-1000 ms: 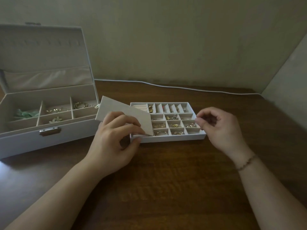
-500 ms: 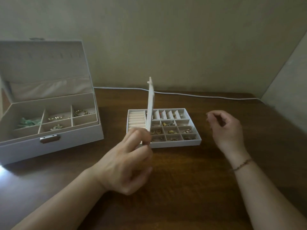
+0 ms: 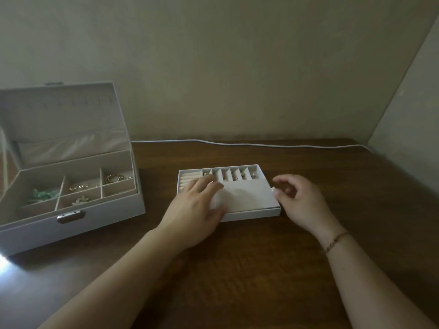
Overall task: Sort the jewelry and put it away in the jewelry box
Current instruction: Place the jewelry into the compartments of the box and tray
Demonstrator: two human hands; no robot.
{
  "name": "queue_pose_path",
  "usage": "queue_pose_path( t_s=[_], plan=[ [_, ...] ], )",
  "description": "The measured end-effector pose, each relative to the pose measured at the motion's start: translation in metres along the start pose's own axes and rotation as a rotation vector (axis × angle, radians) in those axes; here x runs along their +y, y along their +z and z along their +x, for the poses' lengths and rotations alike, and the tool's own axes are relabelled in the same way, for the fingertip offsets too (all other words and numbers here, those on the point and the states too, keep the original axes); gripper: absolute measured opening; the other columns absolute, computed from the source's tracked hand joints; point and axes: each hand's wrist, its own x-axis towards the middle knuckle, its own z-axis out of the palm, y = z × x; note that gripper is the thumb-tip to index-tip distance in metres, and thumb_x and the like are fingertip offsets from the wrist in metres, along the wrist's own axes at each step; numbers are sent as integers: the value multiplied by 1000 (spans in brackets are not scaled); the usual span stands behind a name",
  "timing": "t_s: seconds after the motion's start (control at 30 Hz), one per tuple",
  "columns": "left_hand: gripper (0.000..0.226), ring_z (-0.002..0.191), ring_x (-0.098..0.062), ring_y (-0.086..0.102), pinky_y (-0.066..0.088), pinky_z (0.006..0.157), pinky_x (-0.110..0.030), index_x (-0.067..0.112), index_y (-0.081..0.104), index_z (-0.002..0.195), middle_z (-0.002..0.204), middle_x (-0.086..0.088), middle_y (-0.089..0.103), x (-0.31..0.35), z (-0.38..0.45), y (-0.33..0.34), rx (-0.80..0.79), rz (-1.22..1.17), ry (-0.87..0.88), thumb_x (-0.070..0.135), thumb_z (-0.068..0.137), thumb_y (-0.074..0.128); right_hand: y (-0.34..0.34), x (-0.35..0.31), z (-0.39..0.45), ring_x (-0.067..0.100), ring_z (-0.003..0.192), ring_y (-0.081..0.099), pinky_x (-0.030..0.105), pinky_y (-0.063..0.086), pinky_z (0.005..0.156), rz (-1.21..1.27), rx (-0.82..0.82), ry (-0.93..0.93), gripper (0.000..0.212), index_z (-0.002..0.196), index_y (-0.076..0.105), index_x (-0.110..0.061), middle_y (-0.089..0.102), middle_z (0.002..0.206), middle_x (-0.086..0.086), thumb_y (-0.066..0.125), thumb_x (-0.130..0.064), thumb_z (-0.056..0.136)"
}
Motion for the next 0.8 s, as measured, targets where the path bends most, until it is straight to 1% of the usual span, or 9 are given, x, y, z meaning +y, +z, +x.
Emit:
queue_pose_path(
  t_s=[0.03,0.1,0.17,0.23,0.37,0.5,0.6,0.7,0.8],
  plan=[
    [55,149,-17,27,30,117,-40,37,39,147,160,11,31,2,7,5,-36,22,-17,59,97,47,2,-1,0,7,118,49,22,47,85,-48,-71,1,33,126,56,-37,51,134,-13,59,-30,94],
    [60,151,-20,23,19,120,-41,35,32,151,165,7,25,5,18,15,-89,65,-19,62,98,40,3,-1,-1,11,135,37,35,39,104,-90,-171,0,41,136,48,-38,43,146,-14,55,-33,96],
    [63,152,-19,21,9,120,-38,33,29,153,166,5,23,6,24,22,-125,91,-1,64,99,33,3,-1,0,12,141,29,39,32,110,-96,-226,-7,45,141,41,-41,36,151,-15,51,-36,98],
    [64,153,-17,19,3,116,-33,32,29,153,165,5,25,5,26,26,-150,89,14,66,99,29,5,0,0,12,142,25,42,27,113,-139,-266,-15,46,144,35,-44,33,153,-16,45,-40,99],
    [64,151,-16,23,6,114,-30,32,32,152,163,7,29,6,23,27,-138,80,1,66,98,29,10,3,3,13,144,19,47,17,115,-220,-321,-1,44,145,30,-48,30,154,-16,36,-43,101],
    [60,146,-17,33,22,120,-38,32,40,148,158,7,38,16,23,23,-102,91,-33,61,96,34,15,0,6,17,146,15,51,15,115,-245,-295,66,45,143,32,-49,29,155,-15,39,-41,100],
    [63,144,-23,34,26,115,-49,40,33,149,157,2,36,23,27,19,-169,153,-34,64,91,26,21,-9,6,18,146,14,51,16,115,-275,-265,81,47,144,31,-45,29,155,-12,37,-37,98],
    [73,142,-29,31,25,110,-57,38,26,151,156,-5,32,35,33,25,-200,249,-76,69,86,17,24,-12,-1,19,146,17,51,16,115,-299,-257,66,49,147,25,-43,28,156,-11,32,-36,99],
    [81,146,-32,24,14,114,-63,35,23,153,158,-5,29,40,35,30,-208,252,-105,77,84,11,23,-9,-4,17,147,14,50,13,117,-307,-264,49,50,150,18,-42,24,158,-10,29,-39,101]
  ],
)
